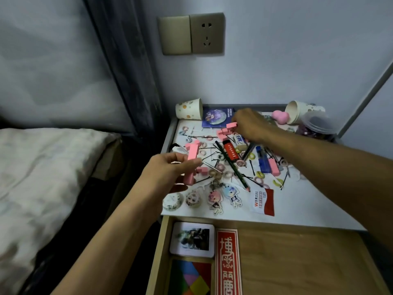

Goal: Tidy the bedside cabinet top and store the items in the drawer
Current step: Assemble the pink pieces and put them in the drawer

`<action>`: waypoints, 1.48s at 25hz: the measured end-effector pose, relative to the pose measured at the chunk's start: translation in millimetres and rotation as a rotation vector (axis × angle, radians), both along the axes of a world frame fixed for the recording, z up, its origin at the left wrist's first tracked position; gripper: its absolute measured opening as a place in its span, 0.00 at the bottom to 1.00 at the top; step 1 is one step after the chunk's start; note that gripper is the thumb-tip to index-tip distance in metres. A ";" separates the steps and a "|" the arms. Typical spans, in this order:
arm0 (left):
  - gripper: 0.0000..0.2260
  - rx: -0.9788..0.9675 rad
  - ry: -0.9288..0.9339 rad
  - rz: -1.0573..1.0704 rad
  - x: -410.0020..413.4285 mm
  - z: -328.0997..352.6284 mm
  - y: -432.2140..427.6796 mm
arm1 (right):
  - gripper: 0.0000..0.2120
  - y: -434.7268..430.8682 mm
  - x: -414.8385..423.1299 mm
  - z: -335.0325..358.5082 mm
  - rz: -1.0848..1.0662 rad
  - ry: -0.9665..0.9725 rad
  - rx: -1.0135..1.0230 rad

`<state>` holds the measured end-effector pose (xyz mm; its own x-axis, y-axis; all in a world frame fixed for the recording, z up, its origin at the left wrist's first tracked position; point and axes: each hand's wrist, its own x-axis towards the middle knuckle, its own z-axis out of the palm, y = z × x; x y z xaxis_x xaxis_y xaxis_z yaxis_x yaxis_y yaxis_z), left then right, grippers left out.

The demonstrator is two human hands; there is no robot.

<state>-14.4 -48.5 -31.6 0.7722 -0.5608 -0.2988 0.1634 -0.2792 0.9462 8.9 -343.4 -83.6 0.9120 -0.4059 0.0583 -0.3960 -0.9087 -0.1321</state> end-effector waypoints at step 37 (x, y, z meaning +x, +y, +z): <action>0.02 0.050 -0.014 -0.299 -76.0 7.0 11.1 | 0.08 155.7 -245.3 33.1 -0.064 -0.475 0.783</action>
<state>-90.4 -37.4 -24.6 0.5793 -0.7486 -0.3225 0.0540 -0.3595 0.9316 -236.4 -187.7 -50.5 0.8367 -0.5369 0.1082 -0.1891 -0.4687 -0.8629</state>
